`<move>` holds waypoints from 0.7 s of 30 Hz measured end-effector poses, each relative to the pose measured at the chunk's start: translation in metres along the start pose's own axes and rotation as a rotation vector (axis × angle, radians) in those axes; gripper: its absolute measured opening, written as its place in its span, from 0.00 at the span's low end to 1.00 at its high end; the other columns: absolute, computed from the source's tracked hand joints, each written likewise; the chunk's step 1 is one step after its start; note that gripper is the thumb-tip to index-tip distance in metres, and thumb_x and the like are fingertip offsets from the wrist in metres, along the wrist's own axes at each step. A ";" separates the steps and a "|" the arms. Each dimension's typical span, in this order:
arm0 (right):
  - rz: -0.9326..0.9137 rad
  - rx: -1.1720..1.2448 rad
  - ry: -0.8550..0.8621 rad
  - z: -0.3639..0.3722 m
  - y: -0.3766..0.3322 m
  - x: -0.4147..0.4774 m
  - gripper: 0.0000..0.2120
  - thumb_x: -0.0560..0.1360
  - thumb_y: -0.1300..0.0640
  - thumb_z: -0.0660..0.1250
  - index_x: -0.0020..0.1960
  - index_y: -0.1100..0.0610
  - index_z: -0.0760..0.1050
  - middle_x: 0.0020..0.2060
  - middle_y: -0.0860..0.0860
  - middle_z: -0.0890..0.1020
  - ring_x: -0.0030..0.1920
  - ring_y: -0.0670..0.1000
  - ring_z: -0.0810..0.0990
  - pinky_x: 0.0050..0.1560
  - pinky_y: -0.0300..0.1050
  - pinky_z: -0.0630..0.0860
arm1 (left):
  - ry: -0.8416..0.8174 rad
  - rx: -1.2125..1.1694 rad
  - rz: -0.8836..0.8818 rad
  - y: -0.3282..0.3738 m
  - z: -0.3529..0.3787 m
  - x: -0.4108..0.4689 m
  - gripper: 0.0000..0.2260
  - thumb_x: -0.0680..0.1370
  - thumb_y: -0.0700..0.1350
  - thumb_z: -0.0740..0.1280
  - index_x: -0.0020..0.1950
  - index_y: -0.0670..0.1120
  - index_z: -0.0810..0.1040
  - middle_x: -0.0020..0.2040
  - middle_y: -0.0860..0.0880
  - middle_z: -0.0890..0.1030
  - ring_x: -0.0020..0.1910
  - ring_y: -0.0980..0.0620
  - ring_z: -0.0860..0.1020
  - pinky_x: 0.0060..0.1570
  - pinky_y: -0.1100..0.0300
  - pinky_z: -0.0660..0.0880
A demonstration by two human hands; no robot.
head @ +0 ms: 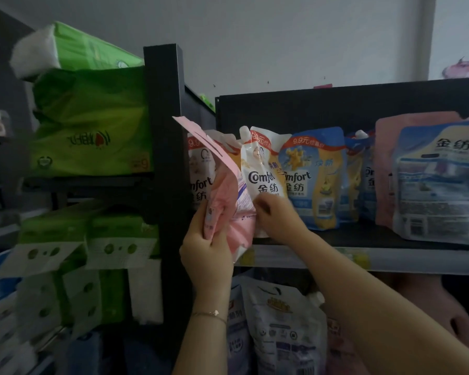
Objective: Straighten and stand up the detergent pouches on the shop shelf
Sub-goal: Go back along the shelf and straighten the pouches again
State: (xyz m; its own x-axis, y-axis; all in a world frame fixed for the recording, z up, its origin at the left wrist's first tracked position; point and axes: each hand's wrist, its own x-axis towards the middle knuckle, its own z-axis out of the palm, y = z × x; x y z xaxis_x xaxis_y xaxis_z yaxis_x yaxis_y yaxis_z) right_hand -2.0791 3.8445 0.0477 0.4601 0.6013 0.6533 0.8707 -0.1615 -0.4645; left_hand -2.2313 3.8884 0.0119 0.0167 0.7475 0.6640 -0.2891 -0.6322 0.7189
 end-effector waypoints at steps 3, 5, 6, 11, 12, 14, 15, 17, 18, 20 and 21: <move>0.152 -0.032 0.389 -0.012 0.015 0.003 0.06 0.80 0.58 0.61 0.56 0.56 0.70 0.51 0.52 0.77 0.44 0.51 0.77 0.40 0.46 0.76 | -0.012 -0.019 -0.016 -0.001 -0.001 0.001 0.17 0.76 0.41 0.72 0.65 0.45 0.79 0.58 0.49 0.82 0.58 0.54 0.78 0.54 0.64 0.75; 0.363 -0.002 0.563 -0.018 0.032 0.005 0.20 0.79 0.59 0.62 0.68 0.54 0.60 0.66 0.55 0.66 0.56 0.55 0.75 0.47 0.52 0.78 | -0.012 -0.033 -0.026 -0.002 -0.001 0.002 0.17 0.76 0.40 0.71 0.64 0.45 0.79 0.57 0.49 0.82 0.58 0.54 0.78 0.52 0.67 0.73; 0.477 0.051 0.601 -0.022 0.040 0.005 0.27 0.78 0.59 0.64 0.72 0.53 0.54 0.71 0.57 0.59 0.63 0.59 0.72 0.53 0.55 0.78 | -0.014 -0.032 -0.022 -0.003 -0.002 0.002 0.17 0.75 0.39 0.71 0.64 0.45 0.79 0.57 0.49 0.82 0.57 0.53 0.78 0.50 0.70 0.72; 0.851 0.421 0.503 -0.040 0.061 0.016 0.46 0.72 0.50 0.74 0.78 0.60 0.47 0.76 0.59 0.55 0.72 0.61 0.63 0.67 0.54 0.67 | -0.012 -0.015 -0.012 -0.007 -0.003 0.003 0.16 0.75 0.39 0.71 0.63 0.44 0.80 0.56 0.48 0.83 0.57 0.52 0.79 0.48 0.73 0.73; 0.859 0.407 0.482 -0.044 0.064 0.019 0.44 0.74 0.52 0.73 0.77 0.61 0.48 0.76 0.60 0.57 0.72 0.60 0.63 0.68 0.53 0.66 | -0.013 -0.020 -0.011 -0.007 -0.003 0.003 0.16 0.76 0.38 0.71 0.63 0.44 0.80 0.56 0.48 0.82 0.57 0.53 0.79 0.47 0.75 0.72; 0.862 0.290 0.417 -0.051 0.064 0.020 0.32 0.80 0.57 0.63 0.77 0.64 0.51 0.75 0.61 0.60 0.72 0.60 0.64 0.69 0.50 0.64 | -0.016 -0.028 -0.005 -0.006 -0.002 0.003 0.16 0.76 0.38 0.71 0.63 0.45 0.80 0.57 0.48 0.82 0.57 0.53 0.78 0.49 0.73 0.72; 0.861 0.241 0.399 -0.054 0.065 0.018 0.27 0.81 0.59 0.60 0.76 0.66 0.53 0.74 0.61 0.62 0.71 0.60 0.65 0.68 0.49 0.65 | -0.017 -0.032 -0.006 -0.006 -0.002 0.003 0.16 0.76 0.38 0.71 0.63 0.45 0.80 0.57 0.48 0.82 0.57 0.53 0.78 0.50 0.71 0.73; 0.858 0.193 0.414 -0.057 0.072 0.018 0.24 0.80 0.59 0.61 0.72 0.67 0.59 0.69 0.61 0.68 0.68 0.61 0.69 0.64 0.50 0.69 | -0.019 -0.042 -0.015 -0.006 -0.002 0.003 0.16 0.76 0.39 0.71 0.64 0.46 0.79 0.57 0.49 0.82 0.58 0.53 0.78 0.49 0.73 0.72; 0.864 0.190 0.434 -0.057 0.075 0.017 0.25 0.79 0.59 0.64 0.71 0.68 0.61 0.68 0.62 0.69 0.66 0.62 0.71 0.63 0.51 0.71 | -0.017 -0.046 -0.015 -0.007 -0.002 0.003 0.16 0.76 0.39 0.71 0.64 0.46 0.79 0.58 0.49 0.82 0.58 0.53 0.78 0.48 0.75 0.71; 0.886 0.214 0.479 -0.058 0.080 0.016 0.27 0.77 0.60 0.67 0.71 0.68 0.60 0.68 0.64 0.69 0.66 0.64 0.71 0.62 0.53 0.71 | -0.013 -0.050 -0.009 -0.008 -0.003 0.003 0.17 0.76 0.38 0.71 0.64 0.46 0.79 0.58 0.49 0.82 0.58 0.53 0.78 0.49 0.74 0.70; 0.894 0.221 0.499 -0.059 0.083 0.015 0.28 0.77 0.60 0.67 0.71 0.68 0.59 0.69 0.65 0.68 0.67 0.64 0.70 0.63 0.54 0.71 | -0.014 -0.055 -0.007 -0.008 -0.004 0.003 0.16 0.76 0.38 0.71 0.64 0.45 0.79 0.57 0.49 0.82 0.58 0.53 0.78 0.48 0.74 0.70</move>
State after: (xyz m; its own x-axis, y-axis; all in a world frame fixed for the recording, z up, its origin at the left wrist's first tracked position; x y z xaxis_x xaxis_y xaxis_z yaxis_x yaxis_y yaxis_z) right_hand -1.9897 3.7936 0.0545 0.9837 -0.0664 0.1672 0.1499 -0.2111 -0.9659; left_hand -2.2331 3.8964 0.0072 0.0318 0.7489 0.6620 -0.3410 -0.6144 0.7115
